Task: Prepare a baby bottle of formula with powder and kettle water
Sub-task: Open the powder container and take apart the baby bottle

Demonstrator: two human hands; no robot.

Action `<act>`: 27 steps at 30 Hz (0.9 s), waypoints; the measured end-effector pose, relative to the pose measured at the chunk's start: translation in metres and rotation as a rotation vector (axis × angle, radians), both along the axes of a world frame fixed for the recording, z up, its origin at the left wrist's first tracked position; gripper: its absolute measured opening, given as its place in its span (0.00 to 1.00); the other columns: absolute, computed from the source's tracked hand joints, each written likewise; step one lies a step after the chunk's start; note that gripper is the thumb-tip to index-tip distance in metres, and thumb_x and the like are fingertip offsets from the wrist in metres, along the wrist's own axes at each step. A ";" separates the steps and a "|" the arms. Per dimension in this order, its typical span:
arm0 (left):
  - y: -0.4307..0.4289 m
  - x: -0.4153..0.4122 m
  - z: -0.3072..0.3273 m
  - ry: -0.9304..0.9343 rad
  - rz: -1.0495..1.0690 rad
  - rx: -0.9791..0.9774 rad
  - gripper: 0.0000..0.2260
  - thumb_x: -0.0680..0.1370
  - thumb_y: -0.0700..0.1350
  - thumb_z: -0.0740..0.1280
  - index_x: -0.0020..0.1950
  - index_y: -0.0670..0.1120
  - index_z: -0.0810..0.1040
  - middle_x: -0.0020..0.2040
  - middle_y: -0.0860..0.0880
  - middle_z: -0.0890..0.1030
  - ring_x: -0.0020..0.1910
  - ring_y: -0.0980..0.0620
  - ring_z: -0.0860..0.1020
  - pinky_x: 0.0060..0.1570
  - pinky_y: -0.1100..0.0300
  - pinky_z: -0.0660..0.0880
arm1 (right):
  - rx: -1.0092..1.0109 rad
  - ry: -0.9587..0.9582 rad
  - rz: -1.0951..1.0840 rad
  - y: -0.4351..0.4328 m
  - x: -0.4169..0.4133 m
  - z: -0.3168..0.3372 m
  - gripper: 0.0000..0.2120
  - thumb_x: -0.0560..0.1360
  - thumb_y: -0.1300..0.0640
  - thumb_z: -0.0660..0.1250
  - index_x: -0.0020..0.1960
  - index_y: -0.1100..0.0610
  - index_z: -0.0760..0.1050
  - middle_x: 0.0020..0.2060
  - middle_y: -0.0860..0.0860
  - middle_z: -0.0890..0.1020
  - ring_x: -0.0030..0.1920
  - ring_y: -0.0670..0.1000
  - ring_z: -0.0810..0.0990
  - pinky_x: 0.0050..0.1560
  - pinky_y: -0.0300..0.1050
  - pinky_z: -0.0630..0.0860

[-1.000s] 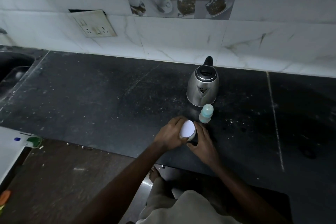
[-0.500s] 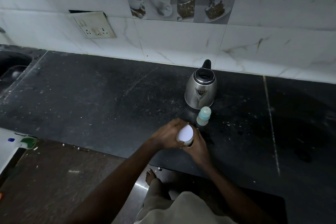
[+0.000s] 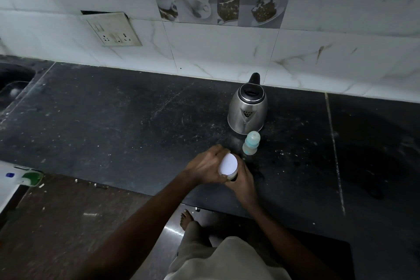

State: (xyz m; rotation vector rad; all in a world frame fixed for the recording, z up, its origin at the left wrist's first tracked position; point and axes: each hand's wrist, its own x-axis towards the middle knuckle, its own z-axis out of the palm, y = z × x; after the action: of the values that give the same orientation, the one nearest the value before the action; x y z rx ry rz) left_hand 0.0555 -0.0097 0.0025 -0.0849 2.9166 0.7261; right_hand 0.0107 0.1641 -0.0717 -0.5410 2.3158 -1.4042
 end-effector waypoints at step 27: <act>0.039 -0.017 -0.004 -0.074 0.229 -0.345 0.30 0.75 0.72 0.60 0.50 0.44 0.77 0.47 0.44 0.78 0.45 0.43 0.79 0.38 0.51 0.77 | -0.054 0.070 -0.085 -0.040 0.004 -0.009 0.17 0.76 0.49 0.67 0.64 0.50 0.75 0.61 0.49 0.81 0.62 0.50 0.82 0.66 0.46 0.77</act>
State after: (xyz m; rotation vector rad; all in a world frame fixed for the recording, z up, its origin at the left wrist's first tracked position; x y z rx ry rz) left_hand 0.0387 0.0295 -0.0016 -0.4760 2.9561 0.2300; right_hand 0.0144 0.1241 -0.0808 -0.5214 2.3878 -1.5136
